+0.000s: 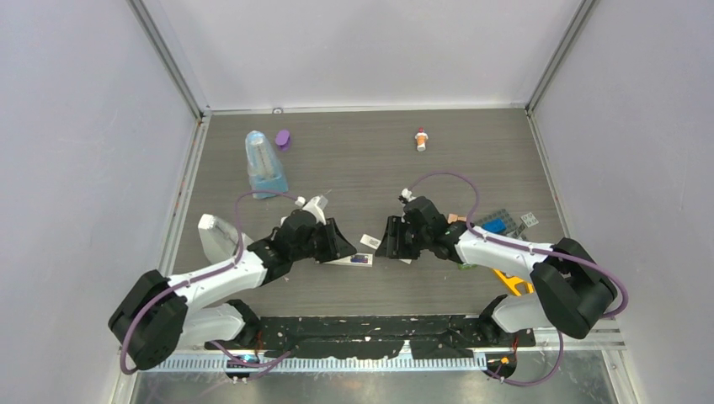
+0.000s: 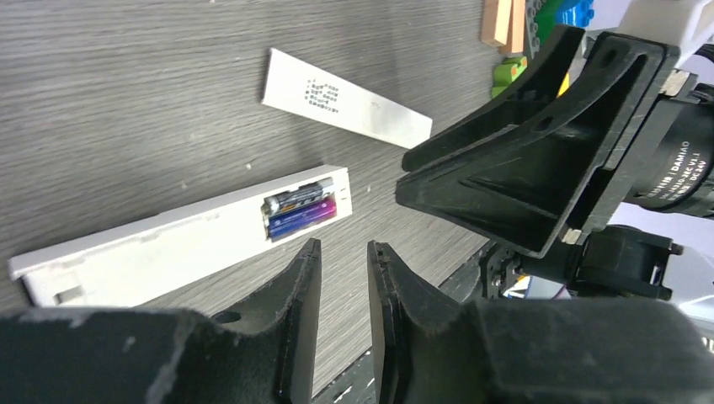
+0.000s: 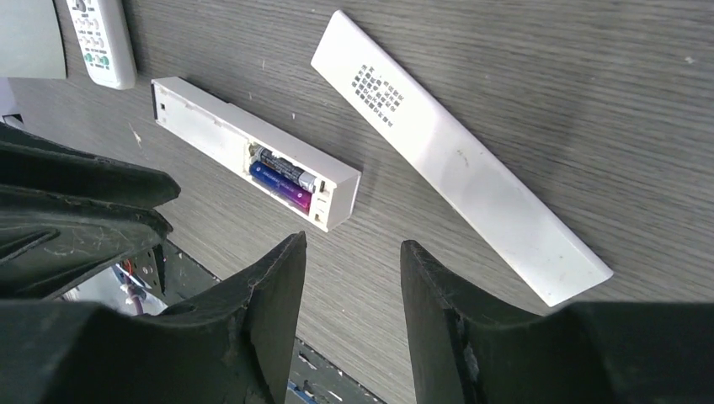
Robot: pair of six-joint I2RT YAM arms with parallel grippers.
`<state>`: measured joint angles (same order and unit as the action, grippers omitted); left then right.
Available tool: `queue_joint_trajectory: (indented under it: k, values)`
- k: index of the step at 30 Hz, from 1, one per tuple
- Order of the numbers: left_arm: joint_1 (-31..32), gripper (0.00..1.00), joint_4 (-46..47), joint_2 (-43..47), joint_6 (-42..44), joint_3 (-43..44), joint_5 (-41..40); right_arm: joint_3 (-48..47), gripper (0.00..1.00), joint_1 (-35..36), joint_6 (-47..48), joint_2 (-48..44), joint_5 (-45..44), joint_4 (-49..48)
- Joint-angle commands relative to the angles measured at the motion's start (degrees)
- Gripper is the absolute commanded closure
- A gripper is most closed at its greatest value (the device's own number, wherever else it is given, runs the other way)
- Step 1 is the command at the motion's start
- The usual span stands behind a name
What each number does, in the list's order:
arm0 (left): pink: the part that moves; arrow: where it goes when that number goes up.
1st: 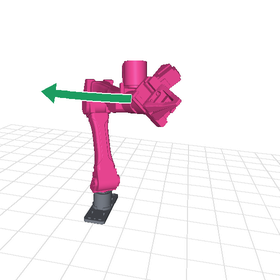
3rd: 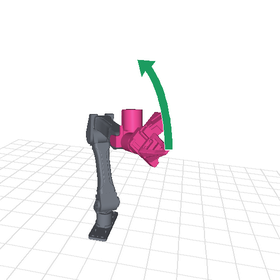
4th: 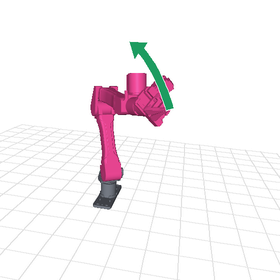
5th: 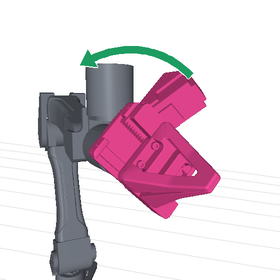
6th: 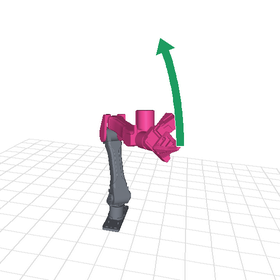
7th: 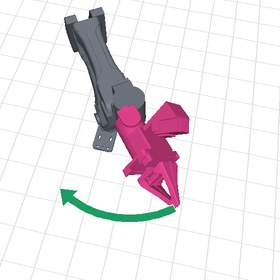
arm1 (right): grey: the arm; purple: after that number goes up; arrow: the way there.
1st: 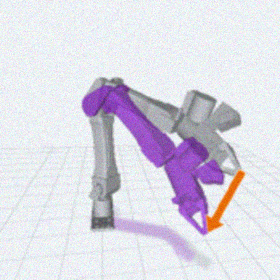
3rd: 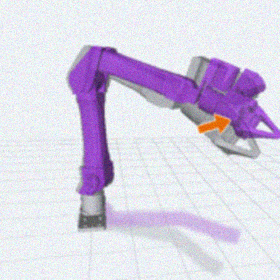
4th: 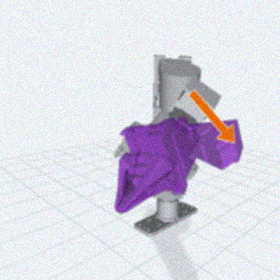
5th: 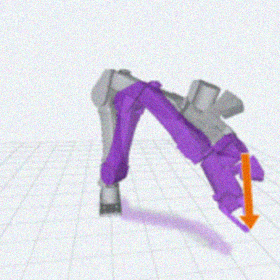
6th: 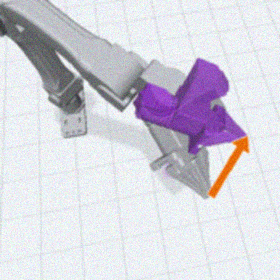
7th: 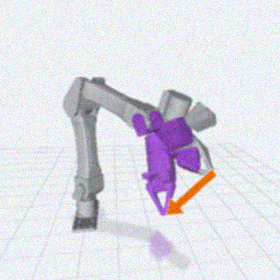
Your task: Load the batteries into the remote control
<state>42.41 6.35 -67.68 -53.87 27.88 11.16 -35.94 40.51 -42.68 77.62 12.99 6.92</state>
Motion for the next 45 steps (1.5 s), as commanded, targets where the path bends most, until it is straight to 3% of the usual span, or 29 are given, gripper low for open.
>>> queue_joint_trajectory:
  k: [1, 4, 8, 15, 22, 34, 45]
  values:
    - [0.0, 0.72, -3.6, 5.1, 0.6, -1.0, -4.3, -2.5, 0.49, 1.2, -0.4, -0.1, -1.1, -1.8]
    - [0.1, 0.71, -5.9, 8.0, 1.8, -0.6, -6.5, -4.5, 0.49, 1.8, 3.2, -1.8, -4.6, 0.6]
    - [0.1, 0.67, -10.0, 12.5, 3.6, 0.4, -9.9, -8.9, 0.46, 3.2, 15.1, -2.0, -9.1, 4.8]
    - [0.0, 0.52, -17.8, 21.7, 6.2, 1.1, -18.7, -19.8, 0.34, 6.2, 39.7, 8.8, -20.8, 18.7]
    - [-0.9, 0.4, -21.0, 26.7, 7.7, 2.0, -20.7, -26.4, 0.34, 6.4, 52.7, 15.7, -20.2, 27.9]
    - [-3.5, 0.36, -21.9, 29.7, 8.3, 1.3, -19.2, -31.9, 0.34, 6.4, 58.9, 22.3, -11.5, 32.3]
    - [-5.1, 0.36, -20.5, 28.6, 8.3, 0.4, -17.5, -33.7, 0.38, 7.8, 58.4, 27.5, -12.3, 33.0]
